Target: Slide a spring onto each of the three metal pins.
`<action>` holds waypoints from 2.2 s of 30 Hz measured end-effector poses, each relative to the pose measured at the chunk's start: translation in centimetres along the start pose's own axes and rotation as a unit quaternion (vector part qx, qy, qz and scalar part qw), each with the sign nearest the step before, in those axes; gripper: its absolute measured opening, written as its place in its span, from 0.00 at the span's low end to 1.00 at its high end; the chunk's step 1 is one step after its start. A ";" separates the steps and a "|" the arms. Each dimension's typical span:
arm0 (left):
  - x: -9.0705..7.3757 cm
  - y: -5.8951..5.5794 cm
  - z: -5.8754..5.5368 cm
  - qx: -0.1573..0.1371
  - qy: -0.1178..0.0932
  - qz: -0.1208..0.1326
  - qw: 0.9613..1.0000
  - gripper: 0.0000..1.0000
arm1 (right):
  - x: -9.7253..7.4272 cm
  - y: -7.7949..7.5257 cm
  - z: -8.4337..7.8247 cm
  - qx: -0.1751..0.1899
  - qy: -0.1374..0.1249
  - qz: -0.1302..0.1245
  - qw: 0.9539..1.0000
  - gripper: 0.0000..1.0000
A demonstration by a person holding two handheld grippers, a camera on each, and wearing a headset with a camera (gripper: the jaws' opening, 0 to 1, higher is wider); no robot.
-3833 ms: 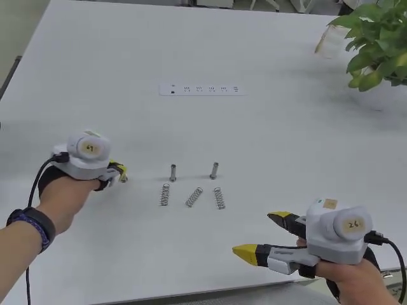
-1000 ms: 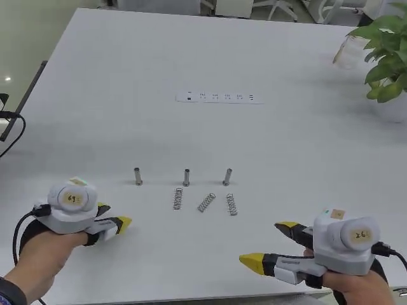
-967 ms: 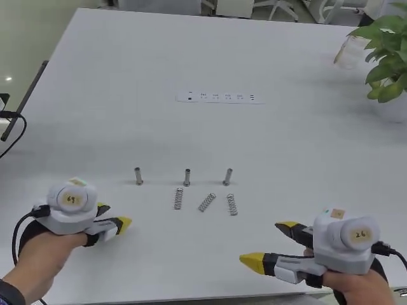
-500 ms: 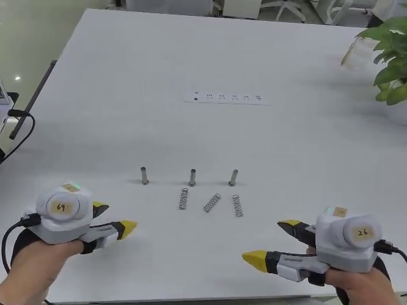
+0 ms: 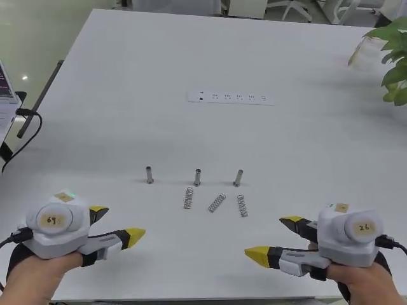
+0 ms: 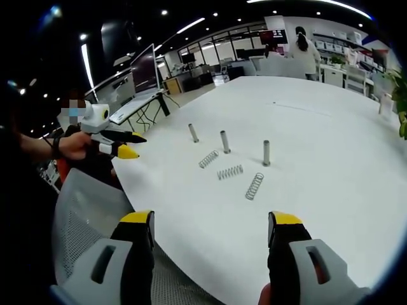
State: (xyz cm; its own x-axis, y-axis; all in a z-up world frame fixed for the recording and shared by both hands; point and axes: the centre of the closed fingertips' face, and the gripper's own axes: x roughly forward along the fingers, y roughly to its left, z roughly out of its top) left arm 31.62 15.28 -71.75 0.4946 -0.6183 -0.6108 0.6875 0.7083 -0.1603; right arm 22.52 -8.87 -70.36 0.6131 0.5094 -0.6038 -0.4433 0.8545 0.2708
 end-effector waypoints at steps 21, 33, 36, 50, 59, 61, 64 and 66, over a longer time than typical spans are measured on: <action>-1.6 -1.1 1.3 0.011 -0.016 -0.006 1.000 0.58 | 0.3 0.3 0.1 -0.003 0.002 0.004 1.000 0.71; -0.3 -2.4 2.5 0.026 -0.017 -0.023 0.999 0.58 | 0.0 0.1 0.0 0.001 0.002 0.002 1.000 0.71; 0.0 -2.6 2.7 0.028 -0.017 -0.026 0.999 0.57 | -0.1 0.0 0.0 0.002 0.001 0.000 1.000 0.71; 1.4 -3.1 2.3 0.039 -0.002 -0.039 0.998 0.55 | -0.5 -0.4 -0.2 0.009 -0.002 -0.009 1.000 0.71; 2.7 -3.8 3.1 0.039 -0.006 -0.050 0.998 0.53 | -0.9 -0.6 -0.8 0.013 0.000 -0.014 1.000 0.71; 3.1 -4.0 3.2 0.041 -0.006 -0.052 0.998 0.52 | -1.0 -0.7 -0.9 0.015 0.000 -0.015 1.000 0.71; 3.4 -4.1 3.6 0.042 -0.007 -0.054 0.998 0.51 | -1.1 -0.6 -1.0 0.016 0.001 -0.016 1.000 0.71; 3.8 -4.4 3.9 0.044 -0.008 -0.056 0.997 0.51 | -1.2 -0.7 -1.0 0.018 -0.001 -0.017 1.000 0.70</action>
State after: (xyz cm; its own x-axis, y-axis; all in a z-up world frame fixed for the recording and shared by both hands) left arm 32.60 8.45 -70.34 0.4201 -0.6974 -0.5806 0.7824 0.6025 -0.1577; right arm 21.39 -10.16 -70.58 0.6284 0.4796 -0.6124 -0.3987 0.8746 0.2759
